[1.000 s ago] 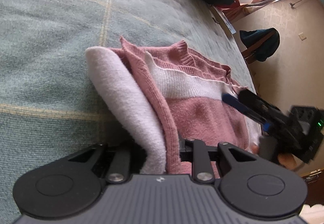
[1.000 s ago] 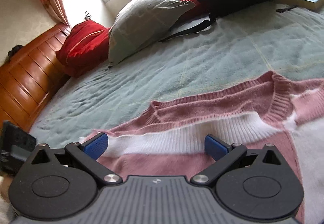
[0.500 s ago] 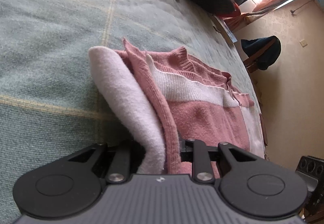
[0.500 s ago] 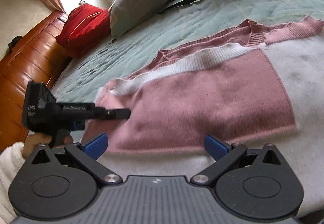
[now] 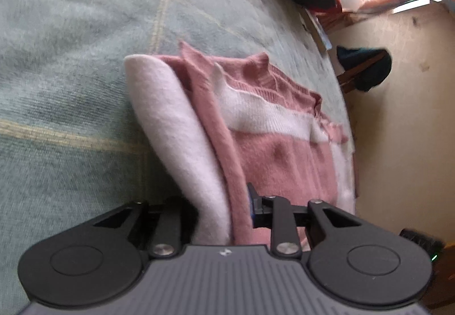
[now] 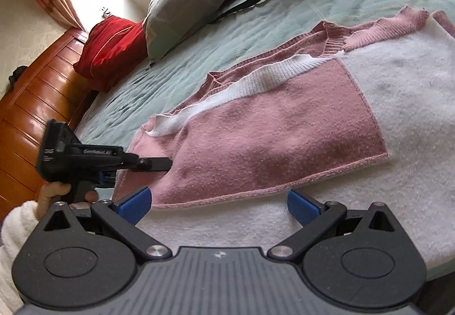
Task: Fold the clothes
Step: 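Hold the side edge pinched in the left gripper, then lift the side edge with the left gripper and fold it over the sweater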
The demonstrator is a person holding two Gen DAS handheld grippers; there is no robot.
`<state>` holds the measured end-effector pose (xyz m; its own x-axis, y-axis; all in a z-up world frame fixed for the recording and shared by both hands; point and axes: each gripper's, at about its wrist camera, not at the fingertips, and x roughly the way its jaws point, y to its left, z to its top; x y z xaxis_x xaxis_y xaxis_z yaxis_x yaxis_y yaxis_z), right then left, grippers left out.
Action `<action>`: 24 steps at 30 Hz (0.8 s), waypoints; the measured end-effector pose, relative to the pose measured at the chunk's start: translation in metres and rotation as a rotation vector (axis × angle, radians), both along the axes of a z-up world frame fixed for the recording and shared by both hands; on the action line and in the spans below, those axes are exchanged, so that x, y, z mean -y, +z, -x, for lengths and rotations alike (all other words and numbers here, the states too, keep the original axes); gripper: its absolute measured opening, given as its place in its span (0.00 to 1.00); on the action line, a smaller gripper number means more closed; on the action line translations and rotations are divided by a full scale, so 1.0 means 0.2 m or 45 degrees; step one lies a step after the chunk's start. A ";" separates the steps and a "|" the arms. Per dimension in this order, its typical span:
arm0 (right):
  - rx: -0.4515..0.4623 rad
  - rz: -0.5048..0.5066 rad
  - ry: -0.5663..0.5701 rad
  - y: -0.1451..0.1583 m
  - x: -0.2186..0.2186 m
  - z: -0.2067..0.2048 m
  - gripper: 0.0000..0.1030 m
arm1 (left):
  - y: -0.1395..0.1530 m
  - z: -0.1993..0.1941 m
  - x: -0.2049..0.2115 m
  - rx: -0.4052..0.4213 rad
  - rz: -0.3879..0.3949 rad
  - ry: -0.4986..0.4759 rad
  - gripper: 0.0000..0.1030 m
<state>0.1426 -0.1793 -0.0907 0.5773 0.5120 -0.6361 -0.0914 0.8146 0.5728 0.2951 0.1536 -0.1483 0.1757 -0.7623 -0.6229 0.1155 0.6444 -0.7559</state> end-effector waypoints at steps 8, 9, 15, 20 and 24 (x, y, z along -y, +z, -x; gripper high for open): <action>0.020 -0.013 -0.046 0.01 0.05 -0.01 1.00 | 0.13 0.06 0.10 0.048 -0.192 0.031 0.19; 0.028 -0.007 -0.044 0.02 0.06 -0.01 1.00 | 0.16 0.07 0.12 0.059 -0.233 0.031 0.17; 0.082 0.005 -0.028 0.05 0.10 0.02 1.00 | 0.35 0.12 0.23 0.128 -0.323 0.010 0.17; 0.155 0.016 -0.022 0.08 0.16 0.06 1.00 | 0.50 0.17 0.31 0.189 -0.354 -0.021 0.18; 0.207 0.006 0.000 0.10 0.21 0.10 1.00 | 0.61 0.23 0.40 0.225 -0.381 -0.031 0.18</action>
